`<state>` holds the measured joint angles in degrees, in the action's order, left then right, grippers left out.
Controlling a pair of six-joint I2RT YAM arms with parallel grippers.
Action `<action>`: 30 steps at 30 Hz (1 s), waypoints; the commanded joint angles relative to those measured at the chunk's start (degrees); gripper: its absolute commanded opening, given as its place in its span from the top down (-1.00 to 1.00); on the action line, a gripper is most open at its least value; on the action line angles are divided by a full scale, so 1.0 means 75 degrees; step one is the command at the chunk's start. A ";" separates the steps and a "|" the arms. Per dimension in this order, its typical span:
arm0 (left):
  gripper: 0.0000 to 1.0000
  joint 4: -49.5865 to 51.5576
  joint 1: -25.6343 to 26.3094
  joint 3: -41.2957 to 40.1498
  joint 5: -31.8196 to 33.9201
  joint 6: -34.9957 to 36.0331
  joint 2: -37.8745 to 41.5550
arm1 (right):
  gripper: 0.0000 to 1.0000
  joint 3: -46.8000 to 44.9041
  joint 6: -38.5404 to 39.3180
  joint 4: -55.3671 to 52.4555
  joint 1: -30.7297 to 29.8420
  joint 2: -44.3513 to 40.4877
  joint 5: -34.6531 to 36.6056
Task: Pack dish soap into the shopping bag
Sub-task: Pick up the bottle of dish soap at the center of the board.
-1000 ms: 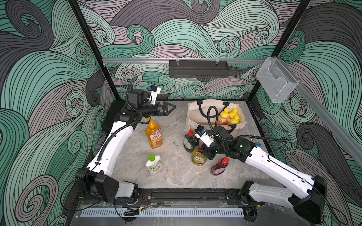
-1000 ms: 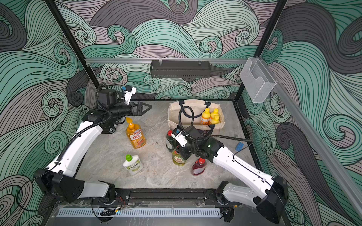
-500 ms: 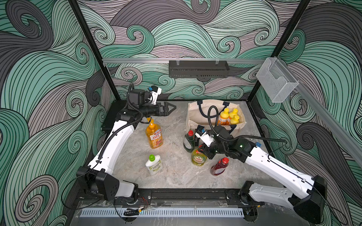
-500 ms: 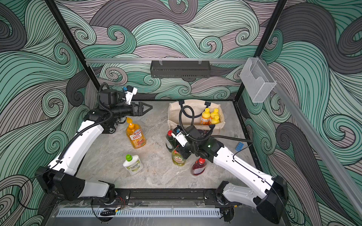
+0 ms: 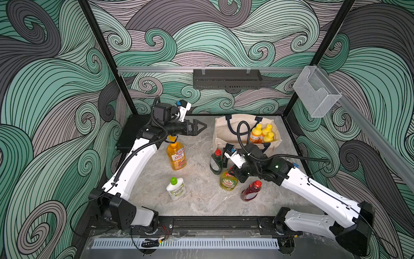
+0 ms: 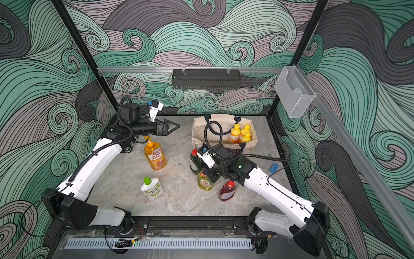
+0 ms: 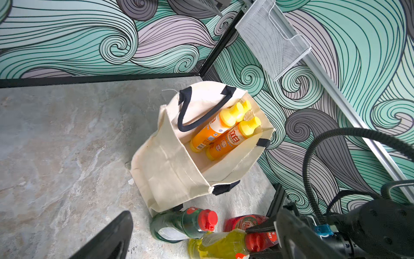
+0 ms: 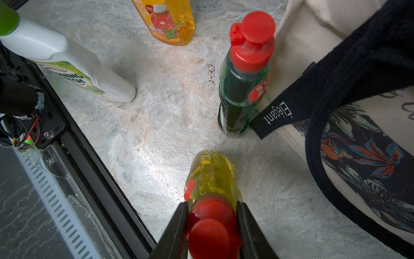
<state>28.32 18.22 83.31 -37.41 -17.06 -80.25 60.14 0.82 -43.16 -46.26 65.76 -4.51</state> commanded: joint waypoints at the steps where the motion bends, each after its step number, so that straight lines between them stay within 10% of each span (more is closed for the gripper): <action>1: -0.97 0.0169 0.0196 0.0128 0.0107 0.0180 -0.0104 | 1.00 0.0652 -0.0075 0.0061 0.0081 -0.0058 0.0063; 30: -0.97 0.0086 0.1040 0.0169 0.0790 0.0213 -0.0884 | 1.00 0.4481 0.0621 -0.2066 0.0345 0.0938 0.0456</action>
<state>29.56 25.43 83.33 -32.82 -15.51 -86.50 89.54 4.32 -60.07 -44.01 73.21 -1.48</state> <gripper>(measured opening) 0.986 0.324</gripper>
